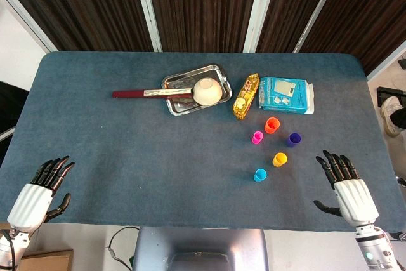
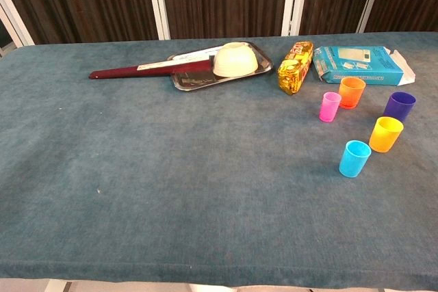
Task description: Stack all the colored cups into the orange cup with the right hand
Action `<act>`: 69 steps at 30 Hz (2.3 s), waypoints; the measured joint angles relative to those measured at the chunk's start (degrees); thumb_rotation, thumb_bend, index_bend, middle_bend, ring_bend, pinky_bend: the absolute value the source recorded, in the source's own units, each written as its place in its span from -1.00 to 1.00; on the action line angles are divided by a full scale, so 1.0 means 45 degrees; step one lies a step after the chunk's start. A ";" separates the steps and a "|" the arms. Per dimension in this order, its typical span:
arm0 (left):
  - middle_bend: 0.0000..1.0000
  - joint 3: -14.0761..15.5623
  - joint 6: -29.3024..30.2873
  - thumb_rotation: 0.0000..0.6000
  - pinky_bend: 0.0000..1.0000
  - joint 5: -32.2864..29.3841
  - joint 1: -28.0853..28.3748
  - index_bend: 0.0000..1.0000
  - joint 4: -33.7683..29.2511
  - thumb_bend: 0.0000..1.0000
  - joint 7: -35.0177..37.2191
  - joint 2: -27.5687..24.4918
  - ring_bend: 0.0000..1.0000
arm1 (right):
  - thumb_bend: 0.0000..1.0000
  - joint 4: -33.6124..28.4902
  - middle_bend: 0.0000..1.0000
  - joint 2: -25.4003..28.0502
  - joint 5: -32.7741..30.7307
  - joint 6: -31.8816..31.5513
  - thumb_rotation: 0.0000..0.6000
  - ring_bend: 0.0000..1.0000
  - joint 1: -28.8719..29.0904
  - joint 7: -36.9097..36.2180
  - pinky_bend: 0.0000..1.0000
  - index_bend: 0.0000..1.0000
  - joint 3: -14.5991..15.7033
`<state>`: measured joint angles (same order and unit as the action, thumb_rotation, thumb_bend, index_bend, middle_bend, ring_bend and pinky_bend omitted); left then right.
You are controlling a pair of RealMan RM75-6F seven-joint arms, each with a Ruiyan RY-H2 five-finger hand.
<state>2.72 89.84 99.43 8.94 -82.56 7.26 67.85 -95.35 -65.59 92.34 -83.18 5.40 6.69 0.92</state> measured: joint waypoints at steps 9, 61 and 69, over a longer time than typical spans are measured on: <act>-1.00 -0.0097 -0.0097 1.00 -0.78 -0.0143 0.0091 -1.00 0.0074 -0.03 0.0246 0.0025 -1.00 | -0.52 0.0751 -1.00 -0.0182 -0.1271 0.0891 1.00 -1.00 0.0508 -0.0125 -1.00 -1.00 -0.0687; -1.00 -0.0252 -0.0644 1.00 -0.78 -0.0766 0.0272 -1.00 0.0212 -0.03 0.0317 0.0079 -1.00 | -0.08 0.8425 -1.00 -0.3623 -0.4243 0.9543 1.00 -1.00 0.7087 -0.0890 -1.00 0.10 -0.1708; -1.00 -0.0244 -0.0677 1.00 -0.78 -0.0783 0.0277 -1.00 0.0208 -0.03 0.0328 0.0074 -1.00 | -0.08 0.8105 -0.99 -0.3489 -0.4308 0.9018 1.00 -1.00 0.7035 -0.0921 -1.00 0.20 -0.1856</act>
<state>1.62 86.79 95.91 10.19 -81.62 8.74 68.19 -58.88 -81.29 72.96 -42.60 37.06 2.55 -7.43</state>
